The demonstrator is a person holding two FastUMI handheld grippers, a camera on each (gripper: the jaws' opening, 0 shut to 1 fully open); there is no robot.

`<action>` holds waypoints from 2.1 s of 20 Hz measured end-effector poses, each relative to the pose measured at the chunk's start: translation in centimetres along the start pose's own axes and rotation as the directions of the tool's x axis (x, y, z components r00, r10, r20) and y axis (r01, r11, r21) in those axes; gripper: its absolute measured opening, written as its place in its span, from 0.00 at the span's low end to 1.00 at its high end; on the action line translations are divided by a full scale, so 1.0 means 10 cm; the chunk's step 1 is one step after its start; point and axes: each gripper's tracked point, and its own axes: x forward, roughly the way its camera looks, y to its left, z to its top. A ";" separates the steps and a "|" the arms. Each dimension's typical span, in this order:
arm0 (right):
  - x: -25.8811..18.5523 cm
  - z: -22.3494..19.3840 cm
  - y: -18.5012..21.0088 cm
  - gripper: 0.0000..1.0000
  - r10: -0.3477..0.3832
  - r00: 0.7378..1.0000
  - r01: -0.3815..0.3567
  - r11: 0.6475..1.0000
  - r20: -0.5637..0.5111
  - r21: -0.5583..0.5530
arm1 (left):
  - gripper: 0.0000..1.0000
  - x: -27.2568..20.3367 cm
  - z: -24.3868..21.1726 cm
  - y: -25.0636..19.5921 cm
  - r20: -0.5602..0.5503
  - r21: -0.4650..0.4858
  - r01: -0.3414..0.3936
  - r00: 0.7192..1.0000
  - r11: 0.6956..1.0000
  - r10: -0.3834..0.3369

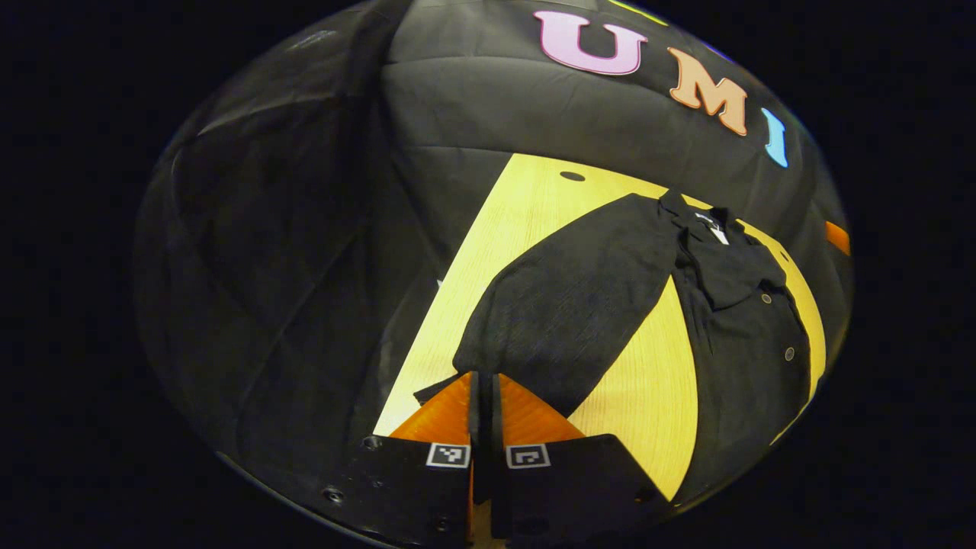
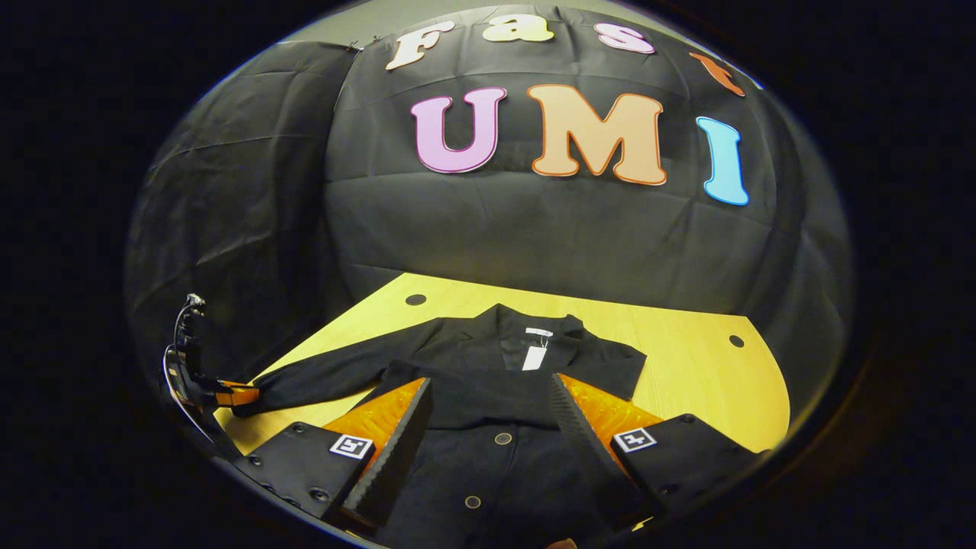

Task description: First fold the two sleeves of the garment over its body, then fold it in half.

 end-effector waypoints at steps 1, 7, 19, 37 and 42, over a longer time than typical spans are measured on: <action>-0.04 0.01 -0.04 0.98 -0.006 1.000 0.006 1.000 0.007 0.007 | 0.00 0.01 0.01 -0.02 -0.018 0.004 -0.005 1.000 1.000 0.005; -0.33 0.00 -0.42 0.98 -0.045 0.998 0.043 0.998 0.052 0.043 | 0.00 -0.32 0.61 -0.49 0.082 -0.013 0.059 0.995 0.998 -0.058; -0.87 -0.45 -1.29 0.98 -0.070 0.997 0.063 0.989 0.045 0.133 | 0.00 -0.51 1.66 -2.38 0.210 0.169 0.234 0.941 0.957 -0.267; -1.60 -1.19 -2.73 0.99 -0.268 0.963 0.265 0.917 -0.033 0.298 | 0.00 0.23 1.49 -4.90 0.010 0.429 0.384 0.903 0.818 -0.430; -1.60 -1.30 -2.83 0.98 -0.282 0.958 0.287 0.912 -0.061 0.293 | 0.00 0.47 1.36 -5.36 -0.027 0.490 0.367 0.913 0.790 -0.408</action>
